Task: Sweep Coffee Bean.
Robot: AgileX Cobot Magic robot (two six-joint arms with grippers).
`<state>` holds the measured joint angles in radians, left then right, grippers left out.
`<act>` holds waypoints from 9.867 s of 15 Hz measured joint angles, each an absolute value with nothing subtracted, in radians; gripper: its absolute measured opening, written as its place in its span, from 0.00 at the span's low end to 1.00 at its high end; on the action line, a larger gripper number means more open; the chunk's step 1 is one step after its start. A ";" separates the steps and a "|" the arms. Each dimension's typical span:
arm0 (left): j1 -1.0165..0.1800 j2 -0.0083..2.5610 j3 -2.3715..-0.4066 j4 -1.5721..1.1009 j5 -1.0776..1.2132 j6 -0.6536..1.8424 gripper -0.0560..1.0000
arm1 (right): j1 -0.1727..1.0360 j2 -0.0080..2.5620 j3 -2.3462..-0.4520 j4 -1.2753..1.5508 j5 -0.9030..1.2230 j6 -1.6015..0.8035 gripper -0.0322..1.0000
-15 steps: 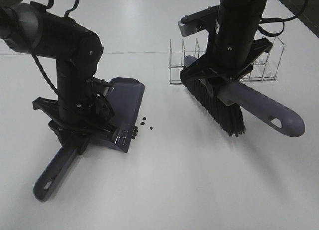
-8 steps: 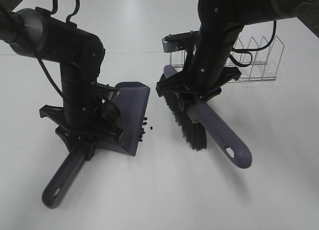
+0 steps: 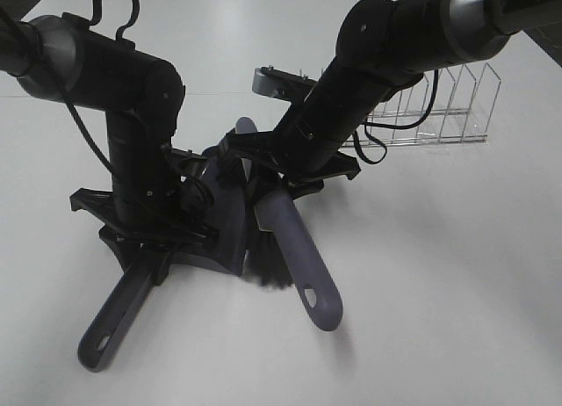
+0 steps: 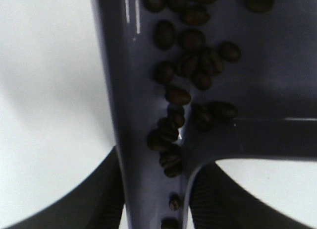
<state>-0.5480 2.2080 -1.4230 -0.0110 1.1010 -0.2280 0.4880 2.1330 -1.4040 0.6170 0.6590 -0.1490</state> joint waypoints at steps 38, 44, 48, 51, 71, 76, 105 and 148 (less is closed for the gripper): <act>-0.243 1.996 -1.417 -0.107 1.167 -0.045 0.38 | 0.106 1.813 -1.266 -0.080 0.994 0.117 0.34; -0.243 1.996 -1.417 -0.121 1.144 -0.023 0.38 | 0.106 2.032 -1.551 -0.084 1.017 0.118 0.34; -0.243 1.996 -1.417 -0.126 1.144 -0.019 0.38 | 0.094 2.139 -1.703 -0.101 1.031 0.119 0.34; -0.243 1.996 -1.417 -0.138 1.143 -0.019 0.38 | 0.073 2.209 -1.798 -0.091 1.044 0.118 0.34; -0.252 1.996 -1.417 -0.276 1.132 -0.024 0.38 | 0.071 2.175 -1.966 -0.038 1.138 0.103 0.73; -0.343 2.061 -1.417 -0.293 1.064 -0.072 0.38 | 0.071 1.937 -1.966 -0.031 1.218 0.030 0.73; -0.144 2.083 -1.568 -0.143 1.144 -0.057 0.89 | 0.071 0.391 -0.482 0.019 1.092 -0.044 0.73; 0.046 0.145 -0.557 -0.122 1.203 0.030 0.88 | 0.071 -0.003 -0.458 -0.009 1.108 -0.015 0.73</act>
<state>0.0460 0.1450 -0.5570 -0.1220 1.2030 0.0300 0.0710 -0.0030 -0.4580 -0.0090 1.1080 -0.0150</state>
